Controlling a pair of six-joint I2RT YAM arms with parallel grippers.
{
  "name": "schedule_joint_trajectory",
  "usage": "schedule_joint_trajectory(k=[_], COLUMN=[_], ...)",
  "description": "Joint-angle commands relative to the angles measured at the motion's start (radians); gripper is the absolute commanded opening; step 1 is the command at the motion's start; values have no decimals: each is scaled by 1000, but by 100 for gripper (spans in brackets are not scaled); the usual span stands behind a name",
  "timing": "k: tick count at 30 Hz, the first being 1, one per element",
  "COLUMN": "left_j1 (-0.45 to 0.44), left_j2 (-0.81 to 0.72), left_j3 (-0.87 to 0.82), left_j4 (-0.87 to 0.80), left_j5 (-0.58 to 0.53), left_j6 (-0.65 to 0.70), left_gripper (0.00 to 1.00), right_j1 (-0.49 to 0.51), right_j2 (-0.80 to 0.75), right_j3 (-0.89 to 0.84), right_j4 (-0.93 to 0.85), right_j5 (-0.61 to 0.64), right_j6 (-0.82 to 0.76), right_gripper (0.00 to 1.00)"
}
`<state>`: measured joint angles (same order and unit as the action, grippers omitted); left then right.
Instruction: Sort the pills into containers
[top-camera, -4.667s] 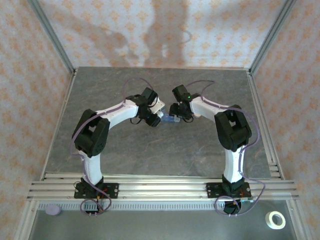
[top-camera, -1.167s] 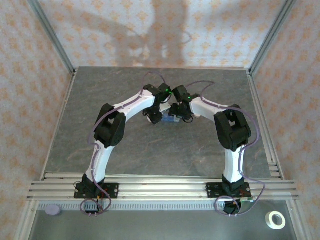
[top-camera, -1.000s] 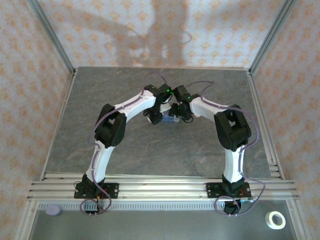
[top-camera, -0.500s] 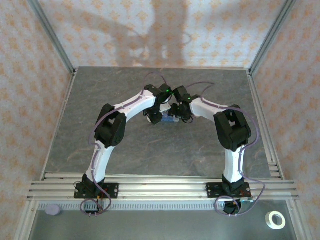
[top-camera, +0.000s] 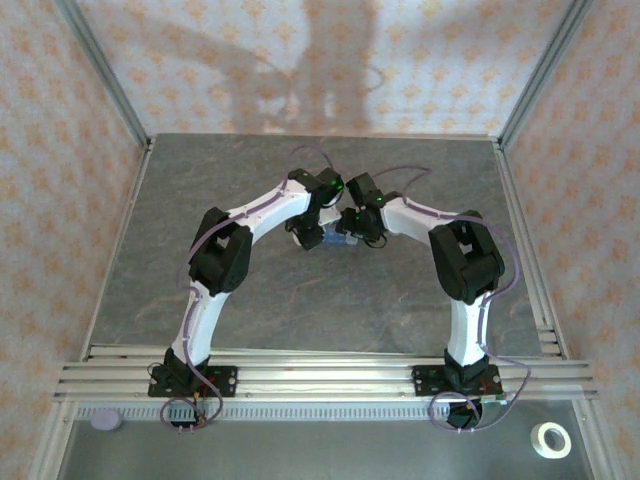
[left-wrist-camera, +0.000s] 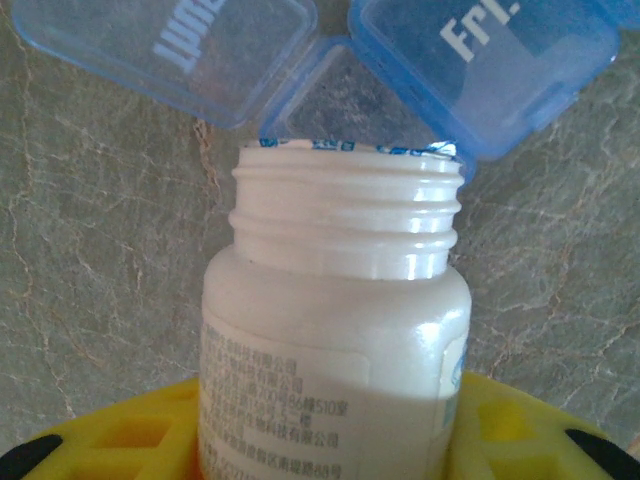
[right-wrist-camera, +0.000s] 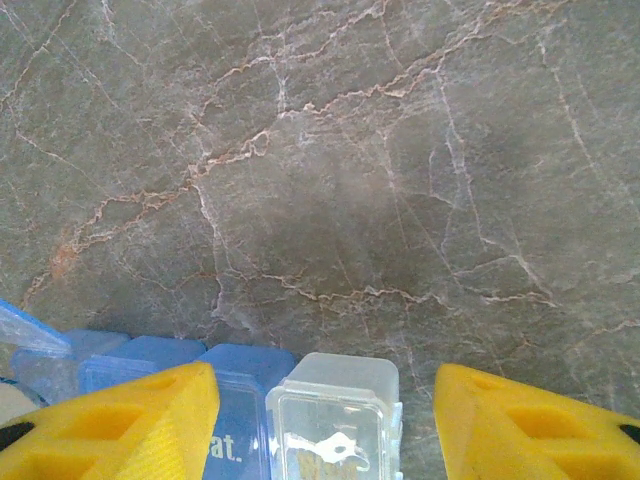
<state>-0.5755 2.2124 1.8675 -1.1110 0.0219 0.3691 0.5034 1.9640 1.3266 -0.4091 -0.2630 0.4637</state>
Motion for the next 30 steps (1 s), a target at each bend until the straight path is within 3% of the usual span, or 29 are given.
schedule_joint_trajectory(k=[1, 30], left_j1=[11, 29], left_j2=[-52, 1], left_j3=[6, 92], left_j4=[-56, -136], left_j5=[4, 22], left_j6=[27, 43], left_gripper=[0, 0], right_j1=[10, 21], right_j2=[-7, -7], right_j3=[-16, -32], right_j4=[-50, -42], right_j5=[-2, -15], right_j6=[2, 15], right_gripper=[60, 59])
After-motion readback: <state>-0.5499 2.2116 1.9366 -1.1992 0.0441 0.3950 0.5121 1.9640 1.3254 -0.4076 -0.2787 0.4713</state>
